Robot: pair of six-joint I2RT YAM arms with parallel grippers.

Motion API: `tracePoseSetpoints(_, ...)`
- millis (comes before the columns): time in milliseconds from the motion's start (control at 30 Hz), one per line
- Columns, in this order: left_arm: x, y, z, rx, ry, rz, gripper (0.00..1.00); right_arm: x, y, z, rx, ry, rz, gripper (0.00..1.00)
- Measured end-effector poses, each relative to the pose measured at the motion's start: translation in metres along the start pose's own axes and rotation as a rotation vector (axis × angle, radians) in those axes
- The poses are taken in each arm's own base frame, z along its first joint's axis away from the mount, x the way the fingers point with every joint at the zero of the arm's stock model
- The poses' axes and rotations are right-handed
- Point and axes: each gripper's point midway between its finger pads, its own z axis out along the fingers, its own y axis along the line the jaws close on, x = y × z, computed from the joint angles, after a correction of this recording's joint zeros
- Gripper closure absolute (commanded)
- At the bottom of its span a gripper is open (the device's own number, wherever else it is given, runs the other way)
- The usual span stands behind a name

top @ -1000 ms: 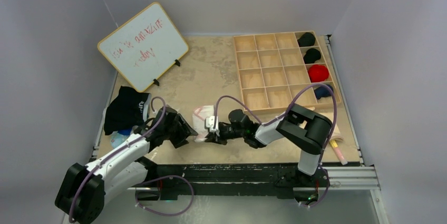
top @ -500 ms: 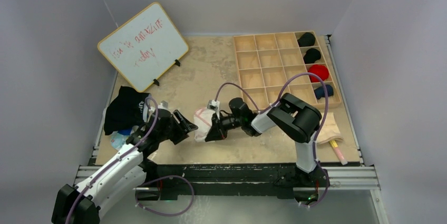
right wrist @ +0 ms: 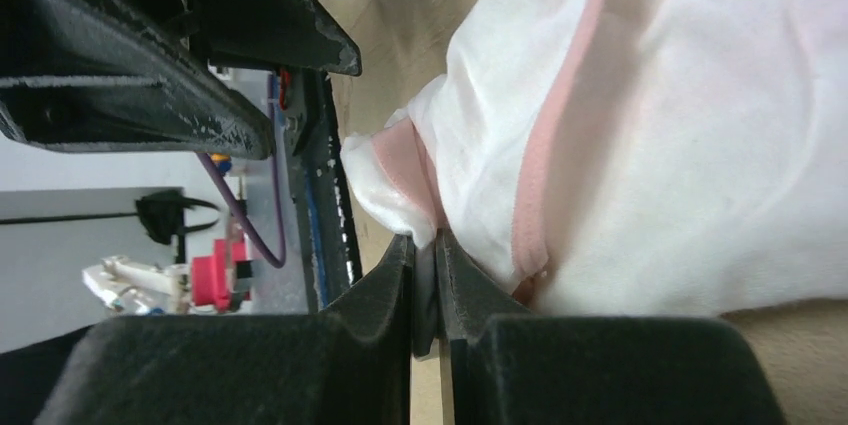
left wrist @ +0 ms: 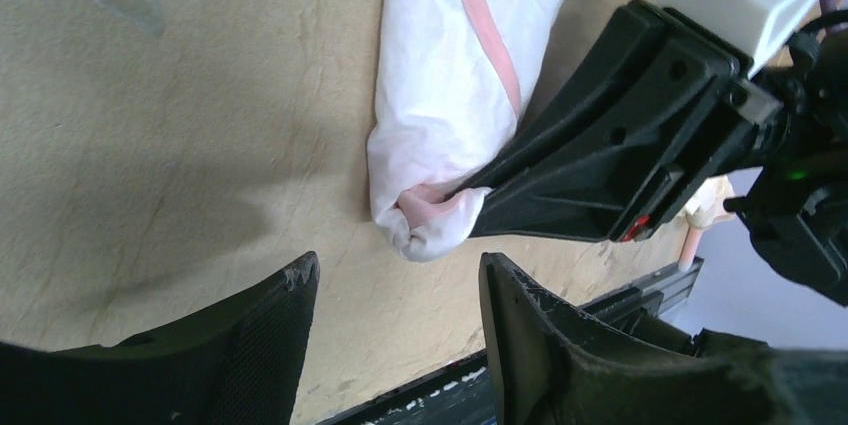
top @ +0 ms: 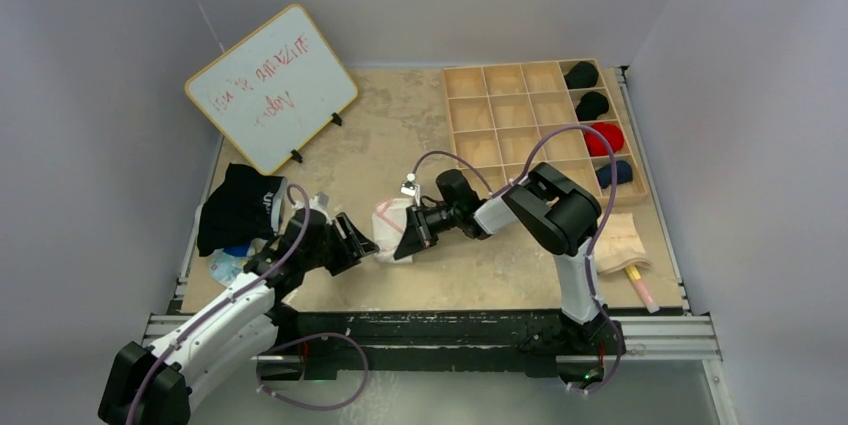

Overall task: Roll the underwear
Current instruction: Roll the underwear to the center of the board.

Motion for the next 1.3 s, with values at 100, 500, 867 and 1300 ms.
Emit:
tracePoseSetpoints(100,0.003,-0.003,0.003,0.031,0.020,0.033,0.42,-0.001,-0.002,-0.002,0.002,0.008,0.064,0.91)
tracePoseSetpoints(500,0.017,0.000,0.024,0.084,0.092,0.127,0.48,-0.003,-0.006,-0.007,-0.005,0.039,0.212,0.88)
tracePoseSetpoints(867,0.010,-0.001,0.047,0.095,0.078,0.143,0.76,-0.004,-0.006,-0.007,-0.013,0.058,0.245,0.78)
tracePoseSetpoints(1300,0.005,-0.006,0.052,0.059,0.087,0.116,0.96,-0.019,0.005,-0.017,0.042,0.025,0.085,0.33)
